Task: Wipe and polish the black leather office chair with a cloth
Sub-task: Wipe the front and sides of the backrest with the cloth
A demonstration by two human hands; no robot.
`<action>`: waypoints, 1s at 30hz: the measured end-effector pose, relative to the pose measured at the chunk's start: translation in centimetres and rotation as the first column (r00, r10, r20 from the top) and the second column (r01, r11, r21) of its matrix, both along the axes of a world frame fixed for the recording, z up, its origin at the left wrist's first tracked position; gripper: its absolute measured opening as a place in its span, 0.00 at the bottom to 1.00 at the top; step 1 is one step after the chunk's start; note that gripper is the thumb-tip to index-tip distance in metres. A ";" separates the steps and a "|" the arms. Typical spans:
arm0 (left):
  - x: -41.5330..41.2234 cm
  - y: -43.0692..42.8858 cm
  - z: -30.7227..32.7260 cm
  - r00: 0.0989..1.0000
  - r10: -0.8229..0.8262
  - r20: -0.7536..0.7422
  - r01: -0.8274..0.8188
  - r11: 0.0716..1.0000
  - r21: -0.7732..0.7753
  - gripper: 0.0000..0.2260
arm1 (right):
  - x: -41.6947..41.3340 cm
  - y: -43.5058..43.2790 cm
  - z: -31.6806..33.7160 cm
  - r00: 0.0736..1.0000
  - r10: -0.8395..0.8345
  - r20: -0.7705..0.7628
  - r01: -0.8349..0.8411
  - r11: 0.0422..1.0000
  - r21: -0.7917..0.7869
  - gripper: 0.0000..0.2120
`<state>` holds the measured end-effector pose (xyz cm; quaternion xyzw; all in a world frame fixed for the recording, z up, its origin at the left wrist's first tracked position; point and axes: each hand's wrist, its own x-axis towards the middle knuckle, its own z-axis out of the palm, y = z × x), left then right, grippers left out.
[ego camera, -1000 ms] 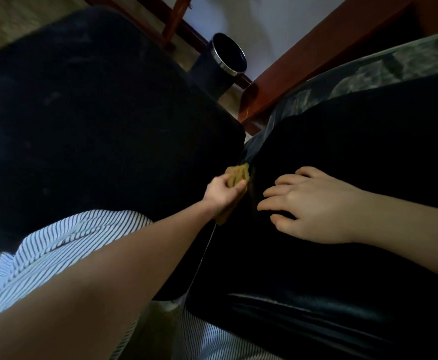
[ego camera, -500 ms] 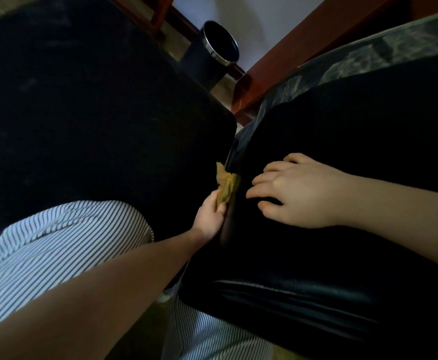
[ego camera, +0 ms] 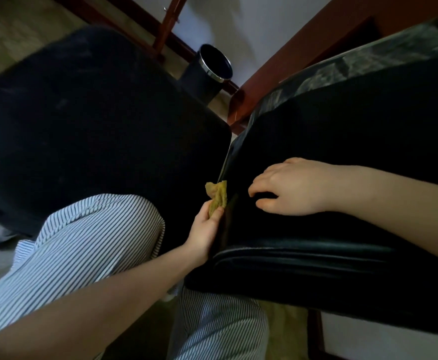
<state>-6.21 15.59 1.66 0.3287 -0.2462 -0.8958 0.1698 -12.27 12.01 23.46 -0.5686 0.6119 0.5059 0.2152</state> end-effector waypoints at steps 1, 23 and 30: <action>0.5 -0.1 0.6 1.000 0.006 -0.022 -0.006 1.000 -0.007 0.09 | 0.3 0.2 0.6 1.000 -0.007 -0.008 0.008 1.000 0.012 0.21; 3.4 6.3 18.8 0.892 0.317 -0.323 -0.444 0.484 -0.754 0.16 | 5.9 12.5 12.4 0.962 -0.036 -0.269 -0.051 0.950 -0.309 0.29; 3.6 5.0 12.6 0.886 0.430 -0.170 -0.363 0.419 -0.832 0.19 | 5.6 13.6 11.3 0.951 -0.003 -0.308 -0.129 0.904 -0.408 0.29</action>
